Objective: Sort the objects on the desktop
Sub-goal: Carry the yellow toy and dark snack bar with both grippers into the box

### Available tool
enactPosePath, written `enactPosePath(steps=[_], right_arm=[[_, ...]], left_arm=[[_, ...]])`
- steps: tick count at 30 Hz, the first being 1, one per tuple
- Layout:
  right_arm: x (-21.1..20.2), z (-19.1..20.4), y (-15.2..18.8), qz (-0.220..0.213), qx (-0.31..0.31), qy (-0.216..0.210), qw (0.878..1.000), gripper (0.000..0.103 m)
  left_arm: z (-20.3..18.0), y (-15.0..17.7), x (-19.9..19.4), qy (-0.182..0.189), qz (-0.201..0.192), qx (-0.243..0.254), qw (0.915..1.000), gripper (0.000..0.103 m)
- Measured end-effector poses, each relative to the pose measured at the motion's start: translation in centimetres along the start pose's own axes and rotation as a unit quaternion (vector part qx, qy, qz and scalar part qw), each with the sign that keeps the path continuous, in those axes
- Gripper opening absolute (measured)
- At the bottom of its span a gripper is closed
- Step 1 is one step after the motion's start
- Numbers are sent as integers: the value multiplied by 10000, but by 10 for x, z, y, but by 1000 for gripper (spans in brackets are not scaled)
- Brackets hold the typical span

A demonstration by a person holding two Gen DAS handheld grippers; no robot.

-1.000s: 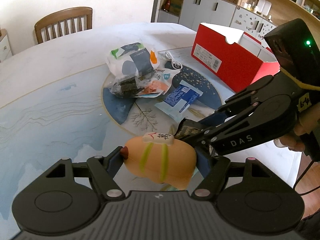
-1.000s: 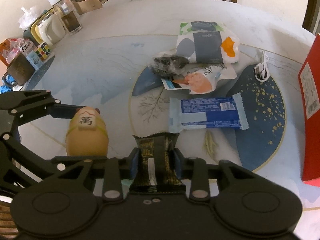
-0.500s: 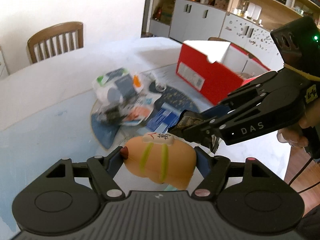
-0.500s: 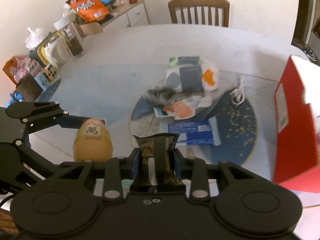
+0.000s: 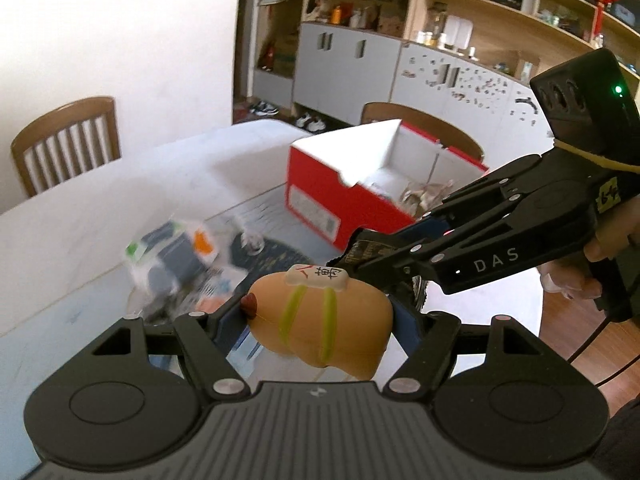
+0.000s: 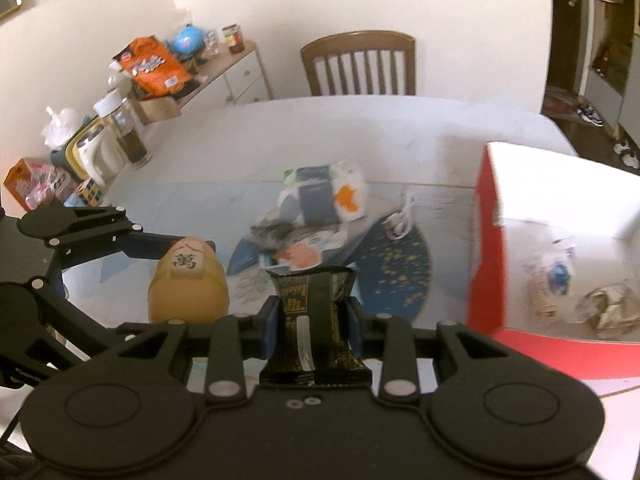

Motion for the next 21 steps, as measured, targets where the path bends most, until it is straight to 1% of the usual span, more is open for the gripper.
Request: enactPosePath(steps=[9, 16, 21], right_arm=[[-27, -47, -2, -174, 198, 254, 9993, 33], [-44, -94, -5, -259, 312, 428, 9983, 33], [-51, -127, -7, -284, 374, 521, 9975, 33]], left_arm=[[-33, -38, 31, 288, -104, 271, 9992, 75], [-64, -65, 66, 484, -111, 445, 9978, 75], [-84, -80, 93, 585, -58, 483, 9971, 75]])
Point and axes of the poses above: each gripper's, at about its wrist camera, not at the fingertips, and x roughly the way its jaws point, z to its left, y to its underside, the point moved 6 cm from there along x, roughly the way its jaws point
